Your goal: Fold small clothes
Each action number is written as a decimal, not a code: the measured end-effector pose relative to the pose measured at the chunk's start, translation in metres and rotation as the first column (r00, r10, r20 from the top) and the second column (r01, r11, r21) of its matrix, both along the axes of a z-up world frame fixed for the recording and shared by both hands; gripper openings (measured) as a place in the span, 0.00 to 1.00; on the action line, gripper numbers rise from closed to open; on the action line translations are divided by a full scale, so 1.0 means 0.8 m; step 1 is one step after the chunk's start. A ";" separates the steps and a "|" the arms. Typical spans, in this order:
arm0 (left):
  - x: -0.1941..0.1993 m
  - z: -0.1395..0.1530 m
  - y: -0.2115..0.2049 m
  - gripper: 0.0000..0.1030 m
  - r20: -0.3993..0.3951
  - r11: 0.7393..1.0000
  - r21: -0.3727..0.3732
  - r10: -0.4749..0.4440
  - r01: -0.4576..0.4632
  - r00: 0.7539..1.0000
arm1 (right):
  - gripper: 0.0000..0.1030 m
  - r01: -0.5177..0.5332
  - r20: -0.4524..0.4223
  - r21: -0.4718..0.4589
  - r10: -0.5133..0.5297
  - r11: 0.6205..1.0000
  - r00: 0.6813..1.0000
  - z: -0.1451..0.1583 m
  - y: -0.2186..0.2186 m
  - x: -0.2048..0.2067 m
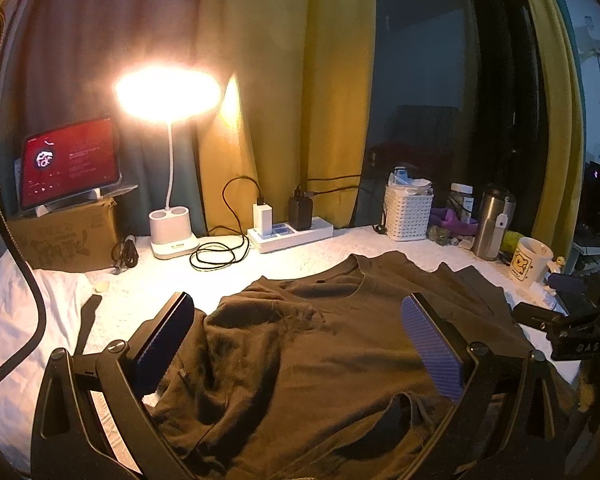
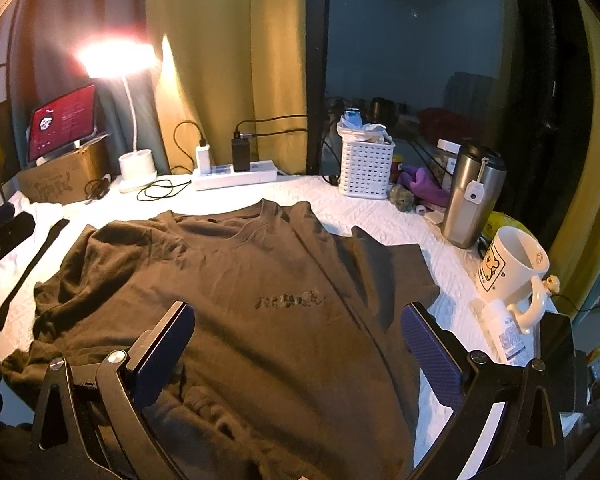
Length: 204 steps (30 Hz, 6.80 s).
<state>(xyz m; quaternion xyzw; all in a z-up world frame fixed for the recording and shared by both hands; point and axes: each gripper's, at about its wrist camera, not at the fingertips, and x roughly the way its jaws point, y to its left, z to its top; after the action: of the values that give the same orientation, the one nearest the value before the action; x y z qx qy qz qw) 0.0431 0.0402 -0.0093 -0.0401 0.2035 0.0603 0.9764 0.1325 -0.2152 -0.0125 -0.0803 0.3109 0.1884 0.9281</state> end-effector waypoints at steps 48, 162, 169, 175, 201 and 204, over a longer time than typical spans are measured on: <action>0.067 -0.021 0.097 0.99 -0.138 0.994 -0.019 0.104 -0.107 0.985 | 0.07 0.041 -0.047 -0.037 -0.043 0.998 0.998 -0.001 -0.040 0.195; 0.119 -0.100 -0.003 0.17 -0.447 0.956 -0.283 -0.200 0.074 0.872 | 0.90 -0.087 -0.238 0.194 0.133 0.977 0.962 -0.077 -0.045 0.103; 0.073 -0.068 0.036 0.38 -0.401 0.928 -0.361 -0.237 0.085 0.885 | 0.90 -0.112 -0.250 0.171 0.153 0.979 0.956 -0.079 -0.016 0.102; 0.060 -0.075 0.099 0.38 -0.426 0.954 -0.297 -0.108 -0.026 0.898 | 0.90 -0.134 -0.260 0.147 0.169 0.980 0.951 -0.081 0.011 0.105; 0.170 -0.093 0.121 0.38 -0.466 0.995 -0.078 -0.088 0.058 0.880 | 0.90 -0.100 -0.278 0.076 0.117 0.992 0.953 -0.081 0.031 0.130; 0.135 -0.073 0.115 0.38 -0.448 0.988 -0.122 -0.135 0.089 0.884 | 0.90 -0.091 -0.277 0.080 0.109 0.993 0.955 -0.081 0.027 0.124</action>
<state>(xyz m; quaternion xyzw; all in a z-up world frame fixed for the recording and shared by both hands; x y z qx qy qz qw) 0.1512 0.1320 -0.0679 -0.0610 0.4311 0.0013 0.9002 0.2319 -0.1934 -0.0771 -0.0376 0.4284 0.2548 0.8661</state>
